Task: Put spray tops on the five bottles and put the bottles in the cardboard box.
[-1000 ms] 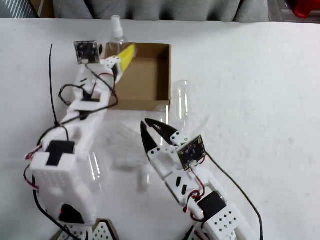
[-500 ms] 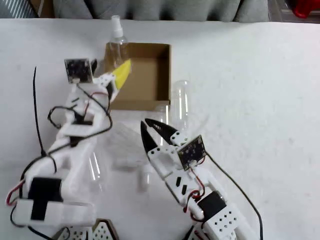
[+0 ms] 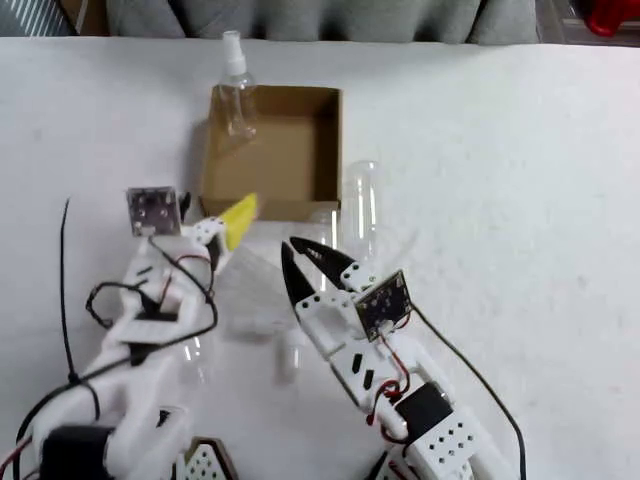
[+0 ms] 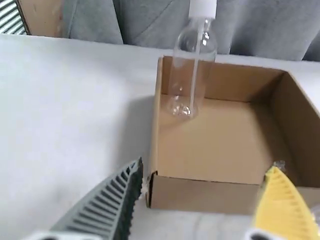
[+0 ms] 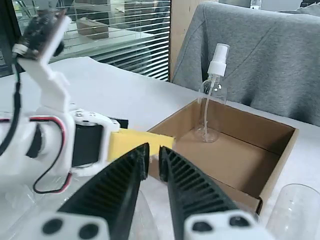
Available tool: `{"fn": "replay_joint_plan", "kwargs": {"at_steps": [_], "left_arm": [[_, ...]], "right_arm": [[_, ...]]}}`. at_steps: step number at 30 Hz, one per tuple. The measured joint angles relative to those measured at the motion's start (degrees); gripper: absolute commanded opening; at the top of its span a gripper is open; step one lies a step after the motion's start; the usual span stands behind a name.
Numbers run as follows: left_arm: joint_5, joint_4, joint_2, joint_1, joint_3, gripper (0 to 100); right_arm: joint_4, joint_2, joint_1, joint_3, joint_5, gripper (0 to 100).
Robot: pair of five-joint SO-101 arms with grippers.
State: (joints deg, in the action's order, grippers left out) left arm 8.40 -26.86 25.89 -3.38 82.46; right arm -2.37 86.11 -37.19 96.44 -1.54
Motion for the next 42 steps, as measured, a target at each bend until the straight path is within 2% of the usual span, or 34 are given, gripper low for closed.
{"fn": "replay_joint_plan", "kwargs": {"at_steps": [6, 9, 13, 20, 32, 35, 39, 40, 42], "left_arm": [[0.0, 0.8, 13.4, -0.4, 6.9, 35], [0.0, 6.1, 20.7, -0.4, 9.7, 35], [0.0, 18.5, 31.0, -0.4, 10.3, 35], [0.0, 45.4, 48.9, -0.4, 10.3, 35], [0.0, 75.4, 76.8, -0.4, 10.3, 34], [0.0, 82.5, 77.9, -0.4, 10.3, 26], [0.0, 89.2, 77.9, -1.3, 6.9, 3], [0.0, 90.0, 77.9, -2.1, 5.7, 1], [0.0, 90.2, 78.0, -3.9, 3.8, 6]], "right_arm": [[0.0, 0.0, 0.0, 0.0, 0.0, 1.9], [0.0, 0.0, 0.0, 0.0, 0.0, 1.9], [0.0, 0.0, 0.0, 0.0, 0.0, 1.9], [0.0, 0.0, 0.0, 0.0, 0.0, 1.9], [0.0, 0.0, -1.2, 0.0, 0.0, 1.7], [0.0, 0.0, -1.6, 0.0, 0.0, 1.7], [0.0, 0.0, -1.6, 0.0, 0.0, 1.7], [0.0, 0.0, -1.6, 0.0, 0.0, 1.7], [0.0, 0.0, -1.6, 0.0, 0.0, 1.7]]}}
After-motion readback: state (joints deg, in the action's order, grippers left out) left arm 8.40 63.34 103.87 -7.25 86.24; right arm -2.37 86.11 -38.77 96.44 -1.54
